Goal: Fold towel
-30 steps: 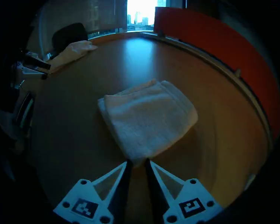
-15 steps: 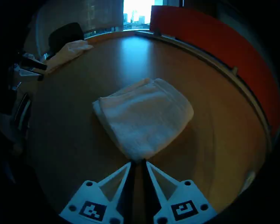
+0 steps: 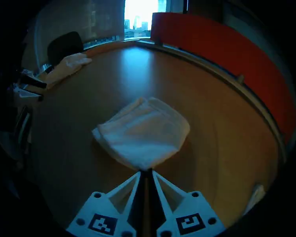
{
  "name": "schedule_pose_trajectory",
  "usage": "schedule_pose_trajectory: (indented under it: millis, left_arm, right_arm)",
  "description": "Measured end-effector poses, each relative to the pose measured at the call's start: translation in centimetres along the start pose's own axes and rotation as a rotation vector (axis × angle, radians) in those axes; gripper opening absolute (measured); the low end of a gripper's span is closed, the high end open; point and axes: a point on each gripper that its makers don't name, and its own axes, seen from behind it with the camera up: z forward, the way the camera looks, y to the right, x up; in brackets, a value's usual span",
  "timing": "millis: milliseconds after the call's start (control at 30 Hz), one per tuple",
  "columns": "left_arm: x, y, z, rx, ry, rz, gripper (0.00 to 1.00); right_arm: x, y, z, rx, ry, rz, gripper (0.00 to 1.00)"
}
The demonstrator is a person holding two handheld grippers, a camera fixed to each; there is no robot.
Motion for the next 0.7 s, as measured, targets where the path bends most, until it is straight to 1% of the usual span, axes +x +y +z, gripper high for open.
schedule_pose_trajectory:
  millis: [200,467,600,700]
  left_arm:
    - [0.9,0.2,0.1,-0.007,0.016,0.008,0.91]
    - [2.4,0.3,0.2,-0.015,0.042,0.011,0.91]
    - [3.0,0.4,0.1,-0.019,0.052,0.016,0.91]
    - [3.3,0.5,0.1,-0.022,0.057,0.02,0.91]
  right_arm:
    - [4.8,1.5,-1.8,-0.012,0.073,-0.041,0.05]
    - [11.7,3.8,-4.8,-0.016,0.165,-0.07,0.04]
    - [13.9,5.1,-6.5,-0.018,0.191,-0.084,0.05]
    - [14.7,6.3,-7.6,-0.028,0.2,-0.09,0.04]
